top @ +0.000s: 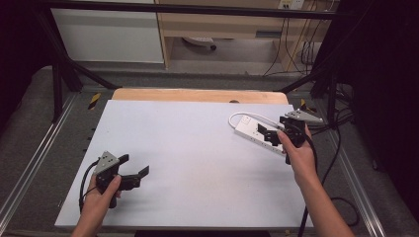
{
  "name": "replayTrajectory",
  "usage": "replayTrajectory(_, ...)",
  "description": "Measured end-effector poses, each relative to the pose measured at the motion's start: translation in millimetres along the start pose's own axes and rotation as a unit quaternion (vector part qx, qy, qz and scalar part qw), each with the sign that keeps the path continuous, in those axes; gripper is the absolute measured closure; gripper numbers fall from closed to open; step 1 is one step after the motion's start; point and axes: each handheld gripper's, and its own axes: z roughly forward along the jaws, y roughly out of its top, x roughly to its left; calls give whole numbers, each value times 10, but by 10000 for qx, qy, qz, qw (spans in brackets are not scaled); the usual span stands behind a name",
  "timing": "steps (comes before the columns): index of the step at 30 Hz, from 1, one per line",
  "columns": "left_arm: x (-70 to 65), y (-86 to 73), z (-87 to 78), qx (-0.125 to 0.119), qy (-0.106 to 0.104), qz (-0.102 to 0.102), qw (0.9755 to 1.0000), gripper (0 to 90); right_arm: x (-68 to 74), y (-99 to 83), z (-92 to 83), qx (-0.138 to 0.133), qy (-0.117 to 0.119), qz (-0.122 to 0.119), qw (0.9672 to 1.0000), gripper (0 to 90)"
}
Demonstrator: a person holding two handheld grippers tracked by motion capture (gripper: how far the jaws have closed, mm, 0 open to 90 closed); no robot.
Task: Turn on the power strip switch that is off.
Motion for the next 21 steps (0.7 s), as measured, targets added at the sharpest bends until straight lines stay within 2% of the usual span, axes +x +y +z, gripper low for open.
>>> replayTrajectory(11,-4,-4,-4,27,-9,18,10000,77,-83,97,107,-12,-152,76,9999,36)
replayTrajectory(21,-4,-5,-6,33,-13,54,10000,76,-87,180,169,-61,-226,66,9997,38)
